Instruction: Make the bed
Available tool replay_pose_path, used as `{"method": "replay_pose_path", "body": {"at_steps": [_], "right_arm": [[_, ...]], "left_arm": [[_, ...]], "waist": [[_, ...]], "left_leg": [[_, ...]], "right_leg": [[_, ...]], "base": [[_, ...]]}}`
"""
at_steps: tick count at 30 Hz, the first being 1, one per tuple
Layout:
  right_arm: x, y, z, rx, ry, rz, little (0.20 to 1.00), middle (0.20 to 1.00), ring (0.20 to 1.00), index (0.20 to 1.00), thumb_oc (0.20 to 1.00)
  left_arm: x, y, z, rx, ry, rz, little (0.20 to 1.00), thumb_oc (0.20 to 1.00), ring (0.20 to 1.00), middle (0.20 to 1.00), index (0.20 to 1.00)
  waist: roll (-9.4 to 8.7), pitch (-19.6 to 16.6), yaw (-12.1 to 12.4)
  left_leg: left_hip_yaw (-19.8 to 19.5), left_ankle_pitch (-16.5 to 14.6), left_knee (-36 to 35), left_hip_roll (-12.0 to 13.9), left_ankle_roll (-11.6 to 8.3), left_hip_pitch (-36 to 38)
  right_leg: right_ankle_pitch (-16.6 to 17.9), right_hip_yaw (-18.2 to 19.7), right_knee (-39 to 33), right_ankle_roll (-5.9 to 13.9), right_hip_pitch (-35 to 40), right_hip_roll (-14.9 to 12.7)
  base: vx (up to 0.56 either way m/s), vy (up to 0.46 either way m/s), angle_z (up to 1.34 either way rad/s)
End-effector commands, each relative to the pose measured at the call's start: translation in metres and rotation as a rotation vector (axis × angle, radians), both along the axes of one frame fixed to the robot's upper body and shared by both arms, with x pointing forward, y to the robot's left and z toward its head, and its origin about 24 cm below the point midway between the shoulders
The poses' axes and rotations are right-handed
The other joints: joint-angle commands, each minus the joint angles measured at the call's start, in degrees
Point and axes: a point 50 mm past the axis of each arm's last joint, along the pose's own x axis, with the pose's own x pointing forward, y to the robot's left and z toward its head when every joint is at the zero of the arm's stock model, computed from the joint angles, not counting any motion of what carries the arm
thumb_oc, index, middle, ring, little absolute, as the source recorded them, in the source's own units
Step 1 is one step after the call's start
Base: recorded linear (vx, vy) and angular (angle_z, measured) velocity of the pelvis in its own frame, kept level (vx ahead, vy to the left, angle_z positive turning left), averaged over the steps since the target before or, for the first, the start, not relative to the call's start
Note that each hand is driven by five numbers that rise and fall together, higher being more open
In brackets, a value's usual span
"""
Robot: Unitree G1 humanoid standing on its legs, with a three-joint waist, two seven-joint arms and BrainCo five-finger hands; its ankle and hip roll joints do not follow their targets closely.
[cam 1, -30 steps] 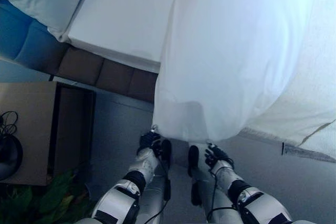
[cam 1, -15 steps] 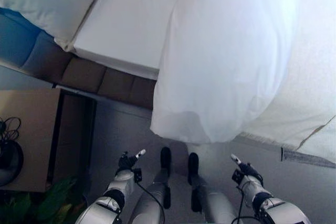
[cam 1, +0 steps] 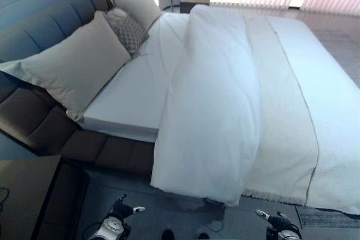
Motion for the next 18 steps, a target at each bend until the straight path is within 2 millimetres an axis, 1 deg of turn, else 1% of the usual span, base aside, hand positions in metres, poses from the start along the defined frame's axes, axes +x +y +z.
{"method": "replay_pose_path", "body": {"at_steps": [1, 2, 3, 4, 5, 6, 7, 9, 10, 11, 12, 13, 14, 16, 17, 18], "right_arm": [[0.036, 0.001, 0.019, -0.025, -0.129, 0.146, 1.0, 1.0, 1.0, 1.0, 1.0], [0.036, 0.001, 0.019, -0.025, -0.129, 0.146, 1.0, 1.0, 1.0, 1.0, 1.0], [0.046, 0.002, 0.026, -0.033, -0.167, 0.196, 1.0, 1.0, 1.0, 1.0, 1.0], [0.056, 0.002, 0.033, -0.047, -0.209, 0.23, 1.0, 1.0, 1.0, 1.0, 1.0], [0.056, 0.002, 0.033, -0.047, -0.209, 0.23, 1.0, 1.0, 1.0, 1.0, 1.0], [0.07, 0.001, 0.044, -0.069, -0.257, 0.277, 1.0, 1.0, 1.0, 1.0, 1.0], [0.078, 0.001, 0.048, -0.081, -0.272, 0.306, 1.0, 1.0, 1.0, 1.0, 1.0], [0.096, 0.003, 0.063, -0.102, -0.332, 0.356, 1.0, 1.0, 1.0, 1.0, 1.0], [0.101, 0.003, 0.067, -0.106, -0.342, 0.372, 1.0, 1.0, 1.0, 1.0, 1.0], [0.113, 0.008, 0.075, -0.106, -0.382, 0.403, 1.0, 1.0, 1.0, 1.0, 1.0], [0.113, 0.008, 0.075, -0.106, -0.382, 0.403, 1.0, 1.0, 1.0, 1.0, 1.0], [0.13, 0.012, 0.092, -0.096, -0.459, 0.429, 1.0, 1.0, 1.0, 1.0, 1.0], [0.136, 0.017, 0.097, -0.067, -0.49, 0.44, 1.0, 1.0, 1.0, 1.0, 1.0], [0.152, 0.027, 0.111, -0.024, -0.555, 0.469, 1.0, 1.0, 1.0, 1.0, 1.0], [0.162, 0.034, 0.121, 0.009, -0.611, 0.462, 1.0, 1.0, 1.0, 1.0, 1.0], [0.173, 0.045, 0.132, 0.066, -0.668, 0.448, 1.0, 1.0, 1.0, 1.0, 1.0]], "left_arm": [[0.007, -0.013, -0.001, -0.147, -0.035, 0.107, 1.0, 1.0, 1.0, 1.0, 1.0], [0.007, -0.013, -0.001, -0.147, -0.034, 0.107, 1.0, 1.0, 1.0, 1.0, 1.0], [0.014, -0.021, 0.002, -0.217, -0.066, 0.115, 1.0, 1.0, 1.0, 1.0, 1.0], [0.023, -0.026, 0.007, -0.27, -0.11, 0.129, 1.0, 1.0, 1.0, 1.0, 1.0], [0.023, -0.026, 0.007, -0.27, -0.11, 0.129, 1.0, 1.0, 1.0, 1.0, 1.0], [0.038, -0.035, 0.016, -0.337, -0.173, 0.119, 1.0, 1.0, 1.0, 1.0, 1.0], [0.045, -0.039, 0.02, -0.372, -0.193, 0.123, 1.0, 1.0, 1.0, 1.0, 1.0], [0.06, -0.046, 0.03, -0.46, -0.25, 0.141, 1.0, 1.0, 1.0, 1.0, 1.0], [0.063, -0.048, 0.033, -0.486, -0.257, 0.138, 1.0, 1.0, 1.0, 1.0, 1.0], [0.07, -0.051, 0.038, -0.522, -0.281, 0.138, 1.0, 1.0, 1.0, 1.0, 1.0], [0.07, -0.051, 0.038, -0.522, -0.281, 0.138, 1.0, 1.0, 1.0, 1.0, 1.0], [0.085, -0.054, 0.049, -0.573, -0.32, 0.122, 1.0, 1.0, 1.0, 1.0, 1.0], [0.092, -0.056, 0.057, -0.618, -0.352, 0.118, 1.0, 1.0, 1.0, 1.0, 1.0], [0.109, -0.063, 0.074, -0.679, -0.408, 0.076, 1.0, 1.0, 1.0, 1.0, 1.0], [0.118, -0.066, 0.085, -0.72, -0.449, 0.07, 1.0, 1.0, 1.0, 1.0, 1.0], [0.128, -0.073, 0.098, -0.781, -0.491, 0.06, 1.0, 1.0, 1.0, 1.0, 1.0]], "waist": [[0.39, 0.0, 0.1], [0.39, 0.0, 0.1], [-0.16, 0.7, 0.0], [-0.59, 1.4, 0.1], [-0.57, 1.5, 0.1], [-0.97, 3.0, 0.6], [-0.98, 3.5, 0.8], [-0.77, 4.0, 1.0], [-0.59, 3.8, 1.2], [-0.22, 3.7, 1.6], [-0.22, 3.7, 1.6], [0.36, 4.0, 2.3], [0.46, 4.1, 2.4], [0.65, 4.3, 2.5], [0.76, 4.8, 2.6], [0.92, 5.8, 3.1]], "left_leg": [[1.2, -6.3, 5.1, -0.2, -1.23, 3.2], [1.2, -6.4, 5.2, -0.2, -1.23, 3.2], [1.7, -7.5, 10.2, -0.3, -1.45, 2.6], [1.9, -7.3, 14.2, -0.6, -1.87, 1.4], [1.8, -7.5, 14.4, -0.5, -1.87, 1.3], [1.1, -6.6, 20.3, -1.1, -2.11, -1.8], [0.7, -6.2, 21.5, -1.2, -2.09, -3.4], [0.7, -6.7, 19.6, -1.5, -1.56, -7.3], [0.6, -6.3, 18.0, -1.6, -1.4, -8.3], [0.1, -4.7, 16.1, -1.8, -1.56, -9.8], [0.1, -4.7, 16.1, -1.8, -1.56, -9.8], [0.2, -2.4, 14.2, -1.3, -2.03, -11.8], [0.9, -2.9, 13.4, -1.1, -1.7, -10.6], [1.9, -2.3, 10.6, -1.1, -0.98, -9.9], [2.6, -2.3, 9.9, -1.0, -0.75, -10.1], [3.7, -2.5, 9.5, -0.5, -0.29, -10.3]], "right_leg": [[-5.0, 0.8, 9.6, 5.12, -2.3, -1.3], [-5.0, 0.8, 9.6, 5.12, -2.3, -1.3], [-5.9, 0.8, 10.6, 4.62, -1.4, -1.4], [-6.0, 0.8, 11.1, 4.34, -1.1, -1.6], [-6.0, 0.8, 11.1, 4.33, -1.1, -1.5], [-6.4, 0.8, 11.9, 3.82, -0.8, -1.8], [-6.7, 0.7, 12.1, 3.72, -0.8, -2.0], [-6.9, 1.0, 12.0, 4.12, -1.0, -2.6], [-6.8, 1.5, 11.7, 4.33, -0.9, -2.5], [-6.7, 2.5, 11.0, 4.55, -0.5, -2.2], [-6.7, 2.5, 11.0, 4.55, -0.5, -2.2], [-6.8, 3.9, 10.7, 4.7, -0.5, -1.8], [-7.3, 4.6, 10.8, 4.8, -0.5, -1.9], [-7.0, 5.1, 10.4, 5.65, -1.6, -2.5], [-7.0, 5.1, 11.5, 6.2, -3.2, -2.9], [-7.0, 4.6, 14.6, 7.2, -6.0, -3.7]], "base": [[0.05, -0.067, -0.03], [0.07, -0.123, -0.06], [0.02, -0.093, -0.03], [0.02, -0.093, 0.01], [-0.04, -0.074, 0.06], [-0.04, -0.041, 0.07], [-0.04, -0.029, 0.1], [0.04, 0.038, 0.02], [0.13, 0.077, -0.13], [0.11, 0.061, -0.1], [0.14, 0.107, -0.14], [0.14, 0.124, -0.2], [0.18, 0.203, -0.38], [0.08, 0.209, -0.55], [-0.03, 0.22, -0.67], [-0.06, 0.219, -0.73]]}}
